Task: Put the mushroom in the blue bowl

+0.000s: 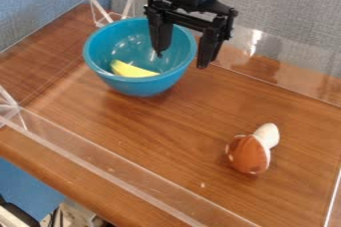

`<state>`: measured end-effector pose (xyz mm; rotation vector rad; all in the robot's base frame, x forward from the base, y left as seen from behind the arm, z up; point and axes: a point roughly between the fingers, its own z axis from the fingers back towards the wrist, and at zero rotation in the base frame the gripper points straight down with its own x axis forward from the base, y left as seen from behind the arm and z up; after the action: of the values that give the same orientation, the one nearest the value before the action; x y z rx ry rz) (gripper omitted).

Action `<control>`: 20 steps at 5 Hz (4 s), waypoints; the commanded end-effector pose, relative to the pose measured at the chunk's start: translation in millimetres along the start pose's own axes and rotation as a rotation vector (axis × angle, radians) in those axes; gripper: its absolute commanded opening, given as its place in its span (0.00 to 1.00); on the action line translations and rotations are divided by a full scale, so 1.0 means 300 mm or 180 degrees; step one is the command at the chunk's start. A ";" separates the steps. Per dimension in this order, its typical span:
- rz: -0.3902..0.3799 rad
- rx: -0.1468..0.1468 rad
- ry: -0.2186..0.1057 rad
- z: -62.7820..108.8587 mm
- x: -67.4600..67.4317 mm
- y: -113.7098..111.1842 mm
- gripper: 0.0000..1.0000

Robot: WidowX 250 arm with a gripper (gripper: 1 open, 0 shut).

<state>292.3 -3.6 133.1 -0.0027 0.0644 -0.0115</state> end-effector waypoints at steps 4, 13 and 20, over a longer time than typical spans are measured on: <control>0.0029 0.0042 -0.0025 -0.151 -0.082 -0.322 1.00; 0.0080 0.0040 -0.0086 -0.292 -0.031 -0.361 0.00; -0.0015 0.0079 0.0136 -0.367 -0.045 -0.323 0.00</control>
<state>272.1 -101.4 23.2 0.0243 0.1053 -0.0078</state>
